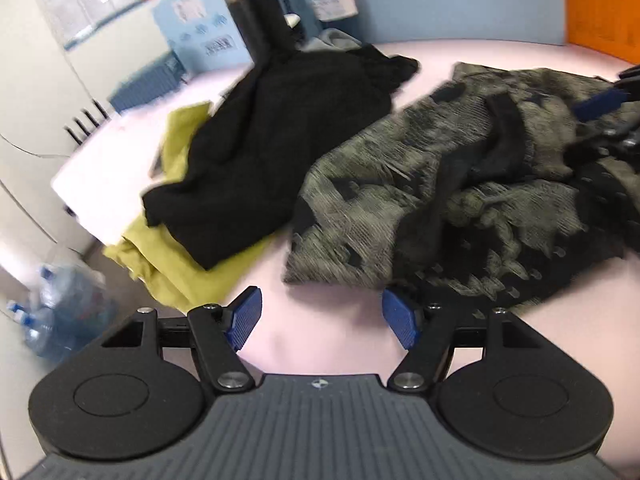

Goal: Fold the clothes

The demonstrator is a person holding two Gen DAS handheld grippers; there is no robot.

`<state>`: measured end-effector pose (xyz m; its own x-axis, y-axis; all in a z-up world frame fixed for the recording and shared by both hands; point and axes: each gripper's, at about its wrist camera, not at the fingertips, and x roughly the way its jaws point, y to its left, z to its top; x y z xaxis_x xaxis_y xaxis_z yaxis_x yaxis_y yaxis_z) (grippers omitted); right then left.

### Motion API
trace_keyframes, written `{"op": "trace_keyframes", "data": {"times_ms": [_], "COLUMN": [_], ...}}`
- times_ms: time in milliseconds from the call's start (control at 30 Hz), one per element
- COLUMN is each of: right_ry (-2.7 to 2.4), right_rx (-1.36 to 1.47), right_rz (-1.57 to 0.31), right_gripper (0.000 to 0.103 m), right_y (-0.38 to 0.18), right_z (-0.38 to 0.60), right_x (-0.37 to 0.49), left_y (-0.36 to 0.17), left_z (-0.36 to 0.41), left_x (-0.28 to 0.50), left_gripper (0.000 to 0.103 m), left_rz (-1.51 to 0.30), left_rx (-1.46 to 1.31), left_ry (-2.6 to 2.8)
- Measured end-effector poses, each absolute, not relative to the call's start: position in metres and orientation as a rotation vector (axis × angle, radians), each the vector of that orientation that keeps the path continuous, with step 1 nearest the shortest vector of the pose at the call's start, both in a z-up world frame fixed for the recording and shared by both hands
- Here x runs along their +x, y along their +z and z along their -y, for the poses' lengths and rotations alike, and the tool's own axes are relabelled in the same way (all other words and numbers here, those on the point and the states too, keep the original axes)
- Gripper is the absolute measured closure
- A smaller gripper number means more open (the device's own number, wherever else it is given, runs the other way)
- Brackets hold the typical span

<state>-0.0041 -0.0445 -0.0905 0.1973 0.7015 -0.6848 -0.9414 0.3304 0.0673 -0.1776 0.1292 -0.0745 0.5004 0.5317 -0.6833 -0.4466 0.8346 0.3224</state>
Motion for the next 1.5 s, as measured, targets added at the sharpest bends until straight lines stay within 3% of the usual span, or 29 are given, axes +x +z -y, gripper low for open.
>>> {"op": "trace_keyframes", "data": {"times_ms": [233,267,300,333,367,433,700,1100,1500], "right_ry": [1.208,1.208,1.207,1.205,1.196,1.165,1.040,0.529,0.227], "right_rx": [-0.397,-0.387,-0.370,-0.354,-0.344,-0.353,-0.480,-0.528,-0.537], "right_rz": [-0.680,-0.685,-0.697,-0.713,-0.724,-0.714,-0.357,0.277,0.692], "right_gripper": [0.032,0.032,0.032,0.046,0.093,0.099,0.100,0.100,0.100], "right_y": [-0.092,-0.093,-0.095,-0.096,-0.097,-0.094,-0.034,0.100,0.202], "right_z": [0.037,0.035,0.034,0.032,0.032,0.032,0.079,0.188,0.265], "right_x": [-0.004,-0.003,-0.001,0.001,0.002,-0.001,-0.052,-0.120,-0.196], "left_y": [-0.069,-0.069,-0.068,-0.067,-0.066,-0.063,-0.004,0.127,0.209], "left_z": [-0.139,-0.142,-0.144,-0.146,-0.148,-0.151,-0.127,-0.054,0.001], "left_x": [-0.159,-0.156,-0.154,-0.152,-0.149,-0.146,-0.161,-0.173,-0.207], "left_gripper": [0.041,0.055,0.078,0.091,0.101,0.102,0.102,0.101,0.101], "left_rz": [-0.794,-0.789,-0.786,-0.783,-0.780,-0.768,-0.509,0.138,0.705], "left_rx": [0.229,0.237,0.238,0.239,0.241,0.243,0.337,0.408,0.392], "left_ry": [0.631,0.642,0.659,0.676,0.692,0.727,0.777,0.698,0.651]}}
